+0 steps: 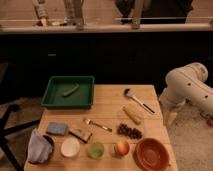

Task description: Place banana in tray

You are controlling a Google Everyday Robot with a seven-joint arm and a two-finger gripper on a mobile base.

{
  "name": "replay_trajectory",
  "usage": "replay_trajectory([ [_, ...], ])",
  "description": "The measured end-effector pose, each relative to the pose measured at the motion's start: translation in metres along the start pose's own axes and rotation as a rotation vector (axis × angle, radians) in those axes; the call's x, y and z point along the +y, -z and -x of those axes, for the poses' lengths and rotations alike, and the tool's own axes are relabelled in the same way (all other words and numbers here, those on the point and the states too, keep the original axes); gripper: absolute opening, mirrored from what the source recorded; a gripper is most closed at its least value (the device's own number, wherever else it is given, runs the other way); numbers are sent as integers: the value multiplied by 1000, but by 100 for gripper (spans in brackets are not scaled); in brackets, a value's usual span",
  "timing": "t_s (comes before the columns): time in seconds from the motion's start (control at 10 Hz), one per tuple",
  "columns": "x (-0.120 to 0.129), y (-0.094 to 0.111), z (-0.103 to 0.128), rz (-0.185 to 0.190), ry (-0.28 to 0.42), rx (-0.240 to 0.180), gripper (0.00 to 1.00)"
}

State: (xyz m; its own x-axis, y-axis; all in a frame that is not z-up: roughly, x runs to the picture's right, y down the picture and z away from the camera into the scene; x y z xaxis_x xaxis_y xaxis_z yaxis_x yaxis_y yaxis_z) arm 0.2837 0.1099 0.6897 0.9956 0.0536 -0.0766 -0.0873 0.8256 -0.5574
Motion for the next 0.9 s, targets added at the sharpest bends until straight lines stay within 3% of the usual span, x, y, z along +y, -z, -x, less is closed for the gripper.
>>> replay_trajectory([
  [0.3, -4, -13, 7, 38, -46, 23, 80],
  [0.9, -5, -35, 17, 59, -140, 48, 80],
])
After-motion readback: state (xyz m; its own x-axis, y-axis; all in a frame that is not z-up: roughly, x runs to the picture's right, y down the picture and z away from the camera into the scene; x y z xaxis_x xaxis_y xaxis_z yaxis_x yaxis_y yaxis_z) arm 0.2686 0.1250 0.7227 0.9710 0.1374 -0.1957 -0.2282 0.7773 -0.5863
